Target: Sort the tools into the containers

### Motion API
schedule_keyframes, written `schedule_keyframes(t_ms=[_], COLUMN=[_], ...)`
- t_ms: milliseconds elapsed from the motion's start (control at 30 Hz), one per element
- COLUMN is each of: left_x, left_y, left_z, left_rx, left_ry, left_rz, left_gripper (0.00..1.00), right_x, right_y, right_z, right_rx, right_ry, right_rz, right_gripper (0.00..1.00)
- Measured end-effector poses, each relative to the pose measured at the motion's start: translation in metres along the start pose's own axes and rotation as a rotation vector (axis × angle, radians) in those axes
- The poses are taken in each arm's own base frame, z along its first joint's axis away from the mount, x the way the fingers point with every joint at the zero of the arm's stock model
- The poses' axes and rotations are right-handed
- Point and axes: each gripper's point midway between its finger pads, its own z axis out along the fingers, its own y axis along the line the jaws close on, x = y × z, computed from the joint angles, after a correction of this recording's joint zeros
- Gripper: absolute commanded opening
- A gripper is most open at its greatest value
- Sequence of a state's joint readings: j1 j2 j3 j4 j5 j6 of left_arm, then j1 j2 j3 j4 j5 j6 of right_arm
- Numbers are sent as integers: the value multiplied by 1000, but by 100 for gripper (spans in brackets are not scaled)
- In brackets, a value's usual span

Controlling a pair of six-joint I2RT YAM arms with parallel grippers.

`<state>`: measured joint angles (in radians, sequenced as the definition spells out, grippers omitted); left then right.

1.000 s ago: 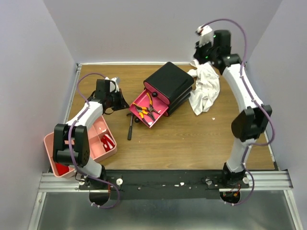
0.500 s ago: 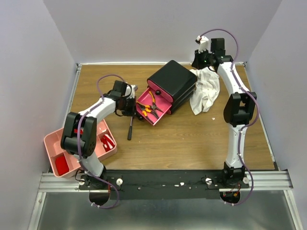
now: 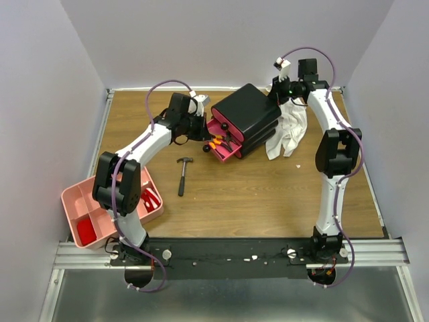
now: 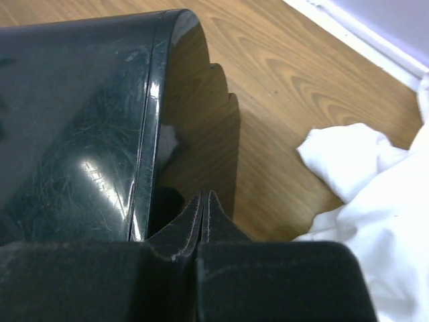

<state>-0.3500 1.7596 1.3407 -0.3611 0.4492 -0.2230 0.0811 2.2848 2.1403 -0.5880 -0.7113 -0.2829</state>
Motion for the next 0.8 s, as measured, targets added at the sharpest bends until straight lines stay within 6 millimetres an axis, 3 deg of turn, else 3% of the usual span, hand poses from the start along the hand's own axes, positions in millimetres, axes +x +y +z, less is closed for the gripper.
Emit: schedule_keyframes(t_ms=[67,200,400,533,700,800], left_x=[-12,-18,-28,-33,-32,-18], left_y=[-10,-20,-21,-19,0,22], left_z=[4,7,14,6,-23,-31], left_rx=[30,60,85,78,37,-3], left_ry=[-35,-59,-82,-95,-128,-113], left_rz=[27,52,57,52,16,-30], left_gripper=[0,0,0,0,0,0], right_x=[2,4,6,7,7,8], right_y=[4,10,13,13,13,12], right_z=[0,0,0,-1,-1,-1], right_rx=[-17,-40,-43,-41,-37,-32], right_ry=[3,7,11,15,16,18], right_rz=[8,14,25,27,27,26], right_gripper=[5,5,5,5,5,5])
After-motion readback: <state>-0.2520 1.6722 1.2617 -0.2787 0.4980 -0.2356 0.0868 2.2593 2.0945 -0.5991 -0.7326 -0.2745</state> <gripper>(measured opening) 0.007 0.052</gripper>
